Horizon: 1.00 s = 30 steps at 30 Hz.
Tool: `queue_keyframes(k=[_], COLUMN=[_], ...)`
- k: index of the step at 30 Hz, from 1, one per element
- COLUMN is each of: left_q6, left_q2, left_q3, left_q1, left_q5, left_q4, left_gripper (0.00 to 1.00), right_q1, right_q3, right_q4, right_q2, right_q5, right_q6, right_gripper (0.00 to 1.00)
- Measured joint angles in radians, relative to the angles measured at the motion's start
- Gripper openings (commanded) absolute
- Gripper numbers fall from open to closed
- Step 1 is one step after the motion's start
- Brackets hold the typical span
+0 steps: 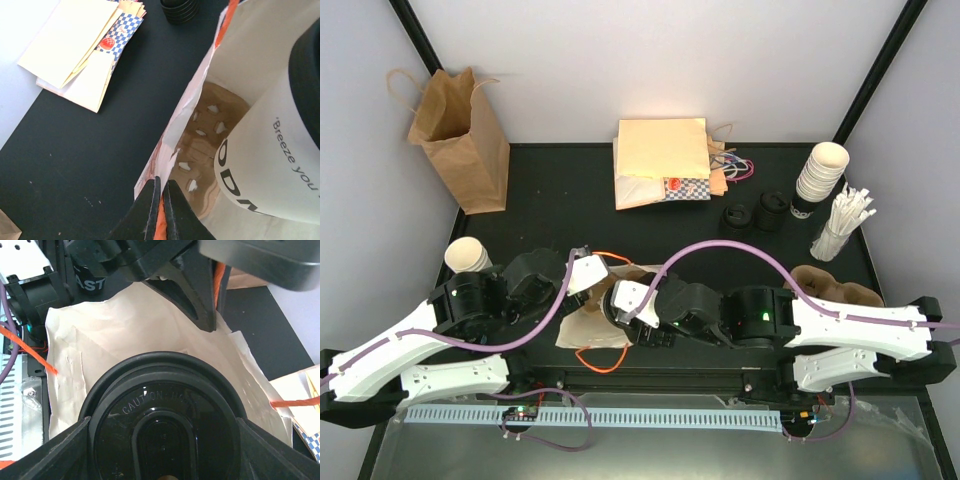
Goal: Pack the takeout coffee
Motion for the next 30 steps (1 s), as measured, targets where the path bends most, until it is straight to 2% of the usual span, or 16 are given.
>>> queue_keyframes(k=[24,30], left_q6=[-0.003,-0.003], left_q2=[0.013,0.018], left_q3=[0.000,0.000], left_q1=[0.000,0.000], left_q5=[0.031,0.050], left_q4=[0.028,0.034], left_gripper=[0.02,0.07], right_q1=[0.011,0.011], right_q3=[-0.050,-0.055], right_q4=[-0.027,-0.054], right_q2=[0.098,0.112], right_q5=[0.116,0.129], right_q6=[-0.014,-0.013], right_gripper=[0.49,0.49])
